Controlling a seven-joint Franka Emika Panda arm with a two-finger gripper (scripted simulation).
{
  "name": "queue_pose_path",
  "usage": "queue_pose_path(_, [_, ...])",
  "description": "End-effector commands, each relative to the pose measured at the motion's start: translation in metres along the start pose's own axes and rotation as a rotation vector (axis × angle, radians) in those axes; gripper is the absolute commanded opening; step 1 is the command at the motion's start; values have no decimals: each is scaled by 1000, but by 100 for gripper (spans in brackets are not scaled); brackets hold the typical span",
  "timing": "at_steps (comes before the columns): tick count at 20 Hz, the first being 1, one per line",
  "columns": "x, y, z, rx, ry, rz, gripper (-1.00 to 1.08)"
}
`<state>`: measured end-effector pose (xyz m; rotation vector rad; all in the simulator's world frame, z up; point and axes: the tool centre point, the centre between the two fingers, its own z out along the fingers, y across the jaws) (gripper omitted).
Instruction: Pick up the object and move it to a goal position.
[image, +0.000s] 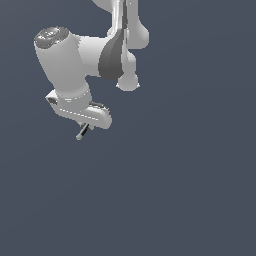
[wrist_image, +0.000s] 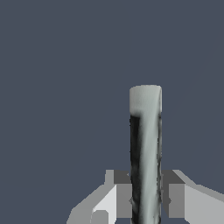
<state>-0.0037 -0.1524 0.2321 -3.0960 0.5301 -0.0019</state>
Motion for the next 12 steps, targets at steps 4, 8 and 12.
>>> queue_pose_path(4, [3, 12, -34, -1, -1, -1, -100])
queue_pose_path(8, [5, 16, -47, -1, -1, -1, -100])
queue_pose_path(12, [6, 18, -50, -1, -1, -1, -100])
